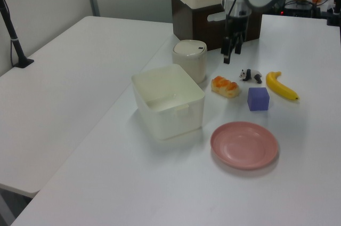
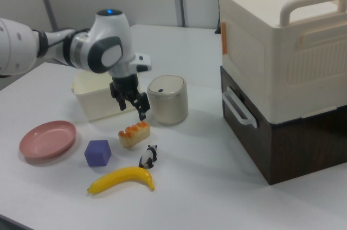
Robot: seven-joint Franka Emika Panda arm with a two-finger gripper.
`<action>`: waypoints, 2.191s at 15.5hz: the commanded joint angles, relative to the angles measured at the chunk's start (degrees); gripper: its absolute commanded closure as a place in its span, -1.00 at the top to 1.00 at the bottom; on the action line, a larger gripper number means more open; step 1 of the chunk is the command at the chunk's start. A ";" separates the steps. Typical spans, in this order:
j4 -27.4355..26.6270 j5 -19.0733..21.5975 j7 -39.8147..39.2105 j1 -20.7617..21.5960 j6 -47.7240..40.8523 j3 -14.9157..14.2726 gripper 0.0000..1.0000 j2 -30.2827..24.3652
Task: Put the bread on a plate
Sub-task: 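Move the gripper down over the orange bread roll, then close the gripper on the bread roll and lift it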
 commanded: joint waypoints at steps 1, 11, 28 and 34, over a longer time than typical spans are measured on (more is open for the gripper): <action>-0.86 0.95 2.49 0.90 2.48 -0.15 1.00 2.74; -0.86 0.86 4.67 2.21 8.89 0.20 1.00 7.58; -0.42 -1.33 9.35 3.18 9.25 0.20 -0.19 9.25; 1.07 -4.50 2.59 3.97 -3.22 0.63 -0.18 1.53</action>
